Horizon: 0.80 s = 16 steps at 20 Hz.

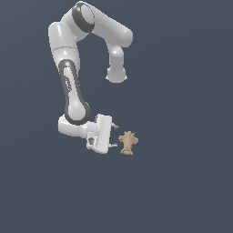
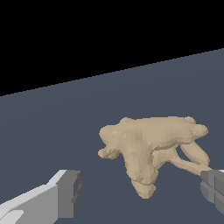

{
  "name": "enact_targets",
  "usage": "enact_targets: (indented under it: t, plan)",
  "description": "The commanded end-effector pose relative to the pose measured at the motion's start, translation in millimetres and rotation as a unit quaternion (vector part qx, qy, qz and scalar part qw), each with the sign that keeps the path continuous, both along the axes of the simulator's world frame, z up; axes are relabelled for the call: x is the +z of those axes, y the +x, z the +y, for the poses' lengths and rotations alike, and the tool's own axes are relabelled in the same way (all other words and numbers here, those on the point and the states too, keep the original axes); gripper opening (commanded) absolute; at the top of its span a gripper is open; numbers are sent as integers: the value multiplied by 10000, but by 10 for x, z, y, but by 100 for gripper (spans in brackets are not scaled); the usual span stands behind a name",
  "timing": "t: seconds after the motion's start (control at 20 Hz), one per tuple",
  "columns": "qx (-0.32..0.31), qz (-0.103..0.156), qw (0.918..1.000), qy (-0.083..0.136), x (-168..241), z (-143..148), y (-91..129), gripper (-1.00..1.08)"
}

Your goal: Pick up the object and move it to a goal position.

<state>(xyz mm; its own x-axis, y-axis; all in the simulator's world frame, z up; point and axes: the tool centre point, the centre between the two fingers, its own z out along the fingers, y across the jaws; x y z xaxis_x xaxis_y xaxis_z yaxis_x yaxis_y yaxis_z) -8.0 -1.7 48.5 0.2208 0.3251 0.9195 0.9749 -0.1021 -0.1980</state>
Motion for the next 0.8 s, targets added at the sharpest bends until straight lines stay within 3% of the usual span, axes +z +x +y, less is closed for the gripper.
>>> enact_targets:
  t: [0.0,0.45,0.5,0.75]
  plan:
    - [2,-1,10000,-1,-2,7,1,108]
    - [2,-15,10000,6,-100,283,3,108]
    - [2,-15,10000,6,-100,283,3,-100]
    - [2,-15,10000,6,-100,283,3,-100]
